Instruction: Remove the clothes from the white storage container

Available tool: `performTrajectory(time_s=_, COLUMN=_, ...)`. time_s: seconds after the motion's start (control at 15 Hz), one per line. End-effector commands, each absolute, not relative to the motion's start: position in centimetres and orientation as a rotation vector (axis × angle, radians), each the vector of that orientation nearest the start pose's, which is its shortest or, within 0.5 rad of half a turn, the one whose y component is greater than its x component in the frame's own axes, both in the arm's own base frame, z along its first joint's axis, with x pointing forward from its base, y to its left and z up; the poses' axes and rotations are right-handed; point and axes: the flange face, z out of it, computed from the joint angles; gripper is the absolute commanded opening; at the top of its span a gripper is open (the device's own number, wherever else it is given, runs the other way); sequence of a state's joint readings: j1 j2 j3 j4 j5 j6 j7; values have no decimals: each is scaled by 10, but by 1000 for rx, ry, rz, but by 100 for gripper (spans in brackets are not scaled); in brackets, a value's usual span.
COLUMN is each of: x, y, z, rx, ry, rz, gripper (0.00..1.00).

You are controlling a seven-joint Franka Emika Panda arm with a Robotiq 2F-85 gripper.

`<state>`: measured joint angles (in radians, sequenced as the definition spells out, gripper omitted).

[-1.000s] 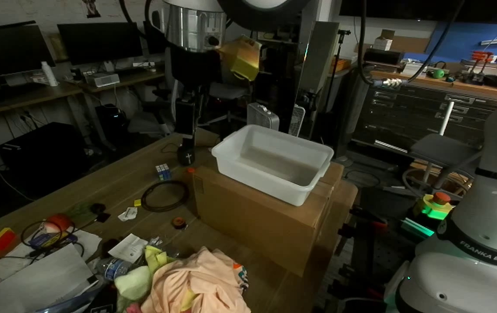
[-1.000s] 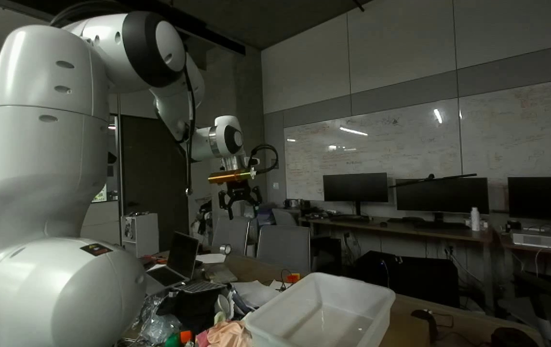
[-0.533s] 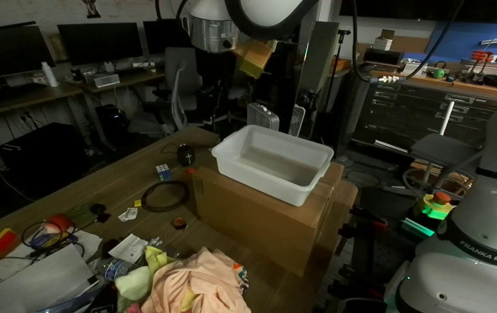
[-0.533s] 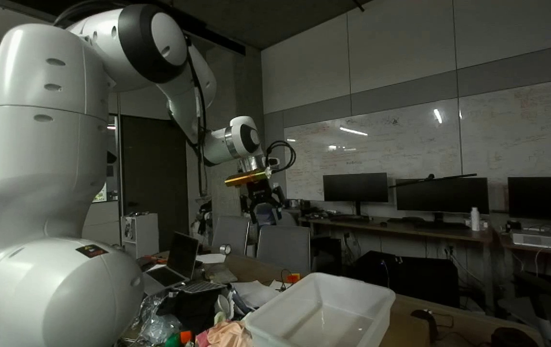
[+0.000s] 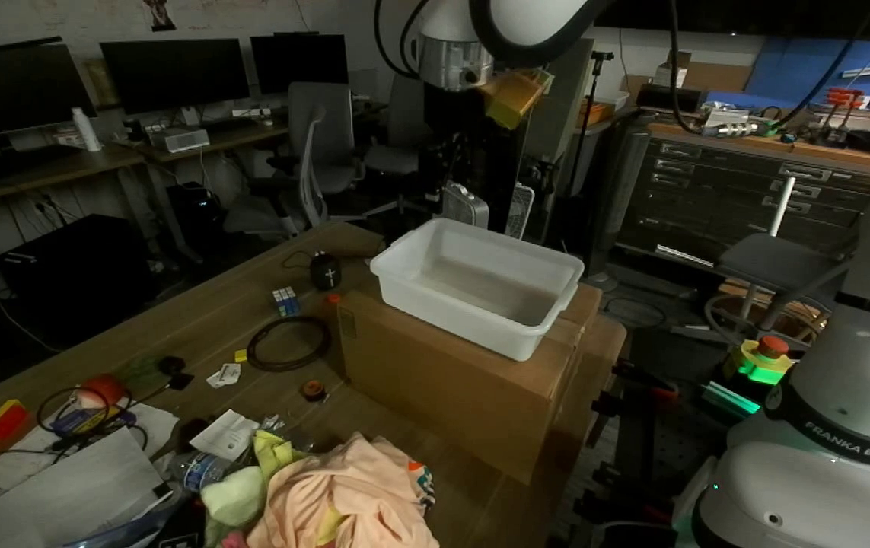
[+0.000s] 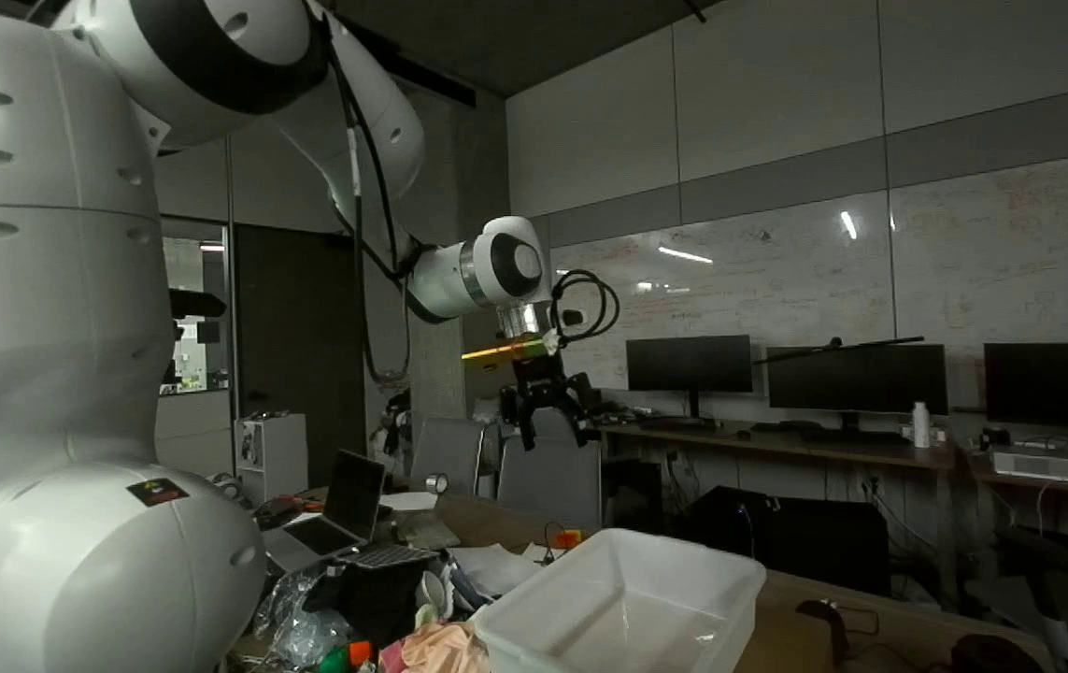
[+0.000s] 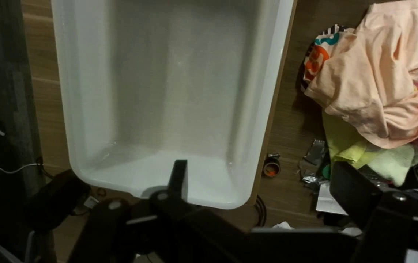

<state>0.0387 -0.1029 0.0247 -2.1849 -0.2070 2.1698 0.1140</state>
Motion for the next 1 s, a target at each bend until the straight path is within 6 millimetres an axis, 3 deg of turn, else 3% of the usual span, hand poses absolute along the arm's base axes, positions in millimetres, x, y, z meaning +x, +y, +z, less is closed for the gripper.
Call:
performTrajectory(time_s=0.0, x=479, y=-10, z=450, rx=-3215, ry=-1, rz=-308, gripper=100)
performTrajectory(time_s=0.27, x=448, y=-45, z=449, rx=-3113, ry=106, rz=-431, gripper=100)
performTrajectory(time_s=0.47, x=435, y=-63, z=450, rx=-3023, ry=157, rz=-618, gripper=100)
performTrajectory(time_s=0.67, x=426, y=-74, z=449, rx=-2974, ry=174, rz=-702, gripper=100)
performTrajectory(time_s=0.87, x=421, y=-78, z=444, rx=-2981, ry=146, rz=-682, gripper=100)
performTrajectory(time_s=0.93, x=429, y=-78, z=441, rx=-3003, ry=179, rz=-637, gripper=100)
